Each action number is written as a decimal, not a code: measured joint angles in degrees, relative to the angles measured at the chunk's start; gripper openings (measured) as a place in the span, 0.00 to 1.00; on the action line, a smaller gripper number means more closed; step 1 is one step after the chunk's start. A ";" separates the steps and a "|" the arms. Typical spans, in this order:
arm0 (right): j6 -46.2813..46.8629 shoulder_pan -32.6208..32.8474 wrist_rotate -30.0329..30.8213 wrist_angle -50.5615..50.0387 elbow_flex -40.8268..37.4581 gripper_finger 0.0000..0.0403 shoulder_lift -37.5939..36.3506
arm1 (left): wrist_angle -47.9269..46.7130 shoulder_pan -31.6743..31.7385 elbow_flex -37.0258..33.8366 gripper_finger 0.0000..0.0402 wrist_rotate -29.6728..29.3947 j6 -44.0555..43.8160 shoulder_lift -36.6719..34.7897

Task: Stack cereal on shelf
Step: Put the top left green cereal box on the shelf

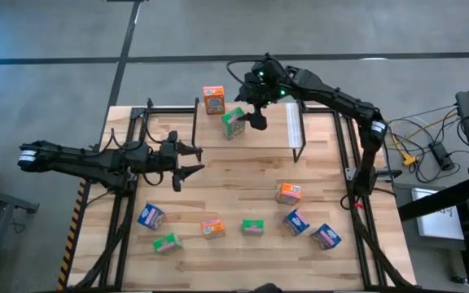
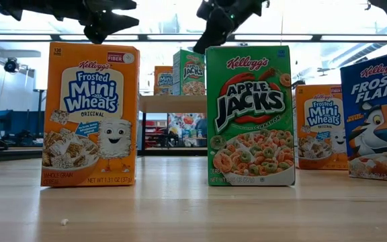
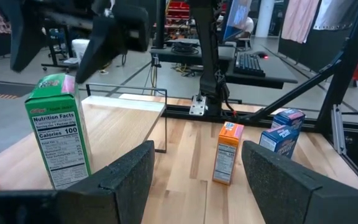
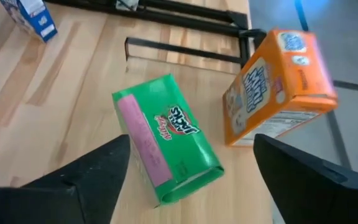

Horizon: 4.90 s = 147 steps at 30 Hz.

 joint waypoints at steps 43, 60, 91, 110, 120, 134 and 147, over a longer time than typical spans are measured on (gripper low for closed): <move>12.76 -2.53 -3.94 -2.94 -0.12 0.36 1.54 | -0.07 0.00 0.00 0.57 0.00 0.00 0.07; 15.64 -10.12 -4.05 -1.83 -2.03 0.37 1.37 | -0.04 0.00 0.00 0.57 0.02 0.00 0.07; 18.92 -8.72 -3.40 0.01 -3.90 0.67 -1.04 | 0.00 0.00 0.00 0.57 0.02 0.08 0.07; 27.28 -2.52 -2.28 -0.97 -3.77 0.56 -7.71 | 3.02 0.02 0.00 0.57 0.00 4.72 0.07; 29.31 6.11 28.36 -8.11 -4.64 0.25 -5.42 | 3.55 0.01 0.01 0.57 0.00 7.33 0.02; 33.64 12.19 30.73 -1.93 -18.35 0.03 -5.48 | 2.56 0.01 0.00 0.57 0.00 7.42 0.02; 36.01 12.20 40.21 15.43 -25.92 0.03 -6.11 | 2.51 0.02 0.00 0.57 0.00 7.34 0.02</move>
